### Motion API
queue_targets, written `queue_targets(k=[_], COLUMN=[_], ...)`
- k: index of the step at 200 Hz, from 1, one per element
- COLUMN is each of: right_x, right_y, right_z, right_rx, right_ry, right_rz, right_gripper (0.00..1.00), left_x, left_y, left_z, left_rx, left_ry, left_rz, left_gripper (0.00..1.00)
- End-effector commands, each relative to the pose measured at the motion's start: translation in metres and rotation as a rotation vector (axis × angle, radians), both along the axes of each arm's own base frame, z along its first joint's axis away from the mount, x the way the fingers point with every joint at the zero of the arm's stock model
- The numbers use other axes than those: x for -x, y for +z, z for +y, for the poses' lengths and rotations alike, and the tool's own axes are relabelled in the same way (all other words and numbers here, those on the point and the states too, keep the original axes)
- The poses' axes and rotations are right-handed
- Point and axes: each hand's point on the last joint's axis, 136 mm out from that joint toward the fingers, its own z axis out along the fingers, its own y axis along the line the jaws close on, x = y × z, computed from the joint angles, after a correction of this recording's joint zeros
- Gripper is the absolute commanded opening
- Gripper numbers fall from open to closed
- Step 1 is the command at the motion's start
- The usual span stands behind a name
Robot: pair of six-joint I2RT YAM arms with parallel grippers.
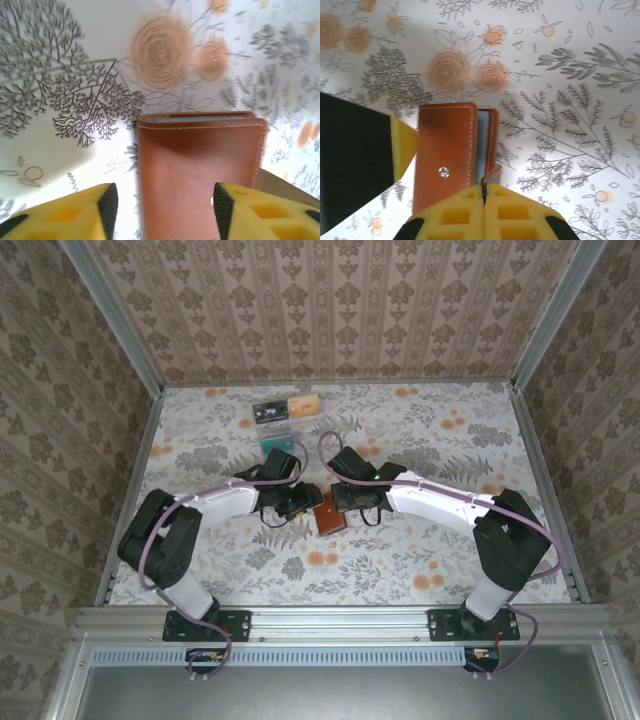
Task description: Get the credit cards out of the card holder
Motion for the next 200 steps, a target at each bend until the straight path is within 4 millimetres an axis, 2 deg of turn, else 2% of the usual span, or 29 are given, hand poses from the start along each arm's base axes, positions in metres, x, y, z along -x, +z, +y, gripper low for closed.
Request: queue_targets(k=[1,26,38,41,68,96,117,158,172,200], right_x=[0.003,0.007,0.007,0.007,0.006,0.007,0.007,0.007,0.007,0.003], right_y=[0.031,0.048,0.053,0.054,0.050,0.046,0.050,0.076,0.078,0.064], right_z=[0.023,0.043,0.050,0.051,0.046,0.036,0.034,0.057,0.059,0.040], right_rx=[-0.127,-0.192,-0.205,-0.208,-0.186,-0.165,-0.181,-0.260,-0.258,-0.191], right_ry=[0.034,0.074,0.085,0.087,0.070,0.047,0.049,0.108,0.114,0.060], right_rz=[-0.002,-0.006,-0.009,-0.009,-0.009,-0.006,-0.015,-0.032,-0.036,-0.033], right_gripper=[0.00,0.00,0.00,0.00,0.00,0.00,0.00,0.00,0.00,0.00], left_x=[-0.017,-0.023,-0.023,-0.024,-0.022,-0.017,-0.016,-0.019,-0.018,-0.017], left_y=[0.047,0.072,0.078,0.080,0.087,0.085,0.084,0.086,0.086,0.086], left_z=[0.020,0.044,0.055,0.058,0.070,0.074,0.075,0.075,0.075,0.076], left_rx=[-0.054,-0.077,-0.087,-0.089,-0.088,-0.097,-0.097,-0.101,-0.102,-0.102], left_ry=[-0.010,0.011,0.029,0.036,0.054,0.052,0.054,0.053,0.051,0.051], left_rz=[-0.131,-0.195,-0.217,-0.226,-0.264,-0.268,-0.271,-0.284,-0.284,-0.281], left_gripper=[0.70,0.81,0.98,1.00,1.00,1.00,1.00,1.00,1.00,1.00])
